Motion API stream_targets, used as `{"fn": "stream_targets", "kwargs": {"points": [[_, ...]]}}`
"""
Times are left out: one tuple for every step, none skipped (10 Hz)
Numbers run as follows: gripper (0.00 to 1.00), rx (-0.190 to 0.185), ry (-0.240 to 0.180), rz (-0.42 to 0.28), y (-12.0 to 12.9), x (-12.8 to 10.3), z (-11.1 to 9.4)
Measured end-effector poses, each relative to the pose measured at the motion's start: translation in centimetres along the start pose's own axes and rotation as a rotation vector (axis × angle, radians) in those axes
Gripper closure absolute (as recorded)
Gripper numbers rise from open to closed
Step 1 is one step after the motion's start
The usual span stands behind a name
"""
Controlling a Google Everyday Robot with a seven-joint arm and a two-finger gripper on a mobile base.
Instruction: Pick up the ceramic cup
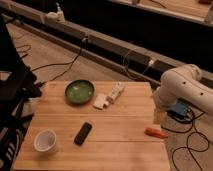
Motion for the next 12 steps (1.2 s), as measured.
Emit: {"fn": "stream_targets", "kwargs": {"points": [[0.2, 0.0, 0.0, 0.0, 0.0, 0.0, -0.01], [0.2, 0.0, 0.0, 0.0, 0.0, 0.0, -0.01], [0.2, 0.0, 0.0, 0.0, 0.0, 0.0, -0.01], [0.2, 0.0, 0.0, 0.0, 0.0, 0.0, -0.01], [0.2, 0.0, 0.0, 0.0, 0.0, 0.0, -0.01], [0.2, 0.0, 0.0, 0.0, 0.0, 0.0, -0.01], [0.2, 0.0, 0.0, 0.0, 0.0, 0.0, -0.01], [0.2, 0.0, 0.0, 0.0, 0.0, 0.0, -0.01], [0.2, 0.0, 0.0, 0.0, 0.0, 0.0, -0.01], [0.2, 0.0, 0.0, 0.0, 0.0, 0.01, -0.01], [0.2, 0.0, 0.001, -0.001, -0.03, -0.02, 0.0], [0.2, -0.009, -0.009, -0.012, 0.25, -0.49, 0.29]]}}
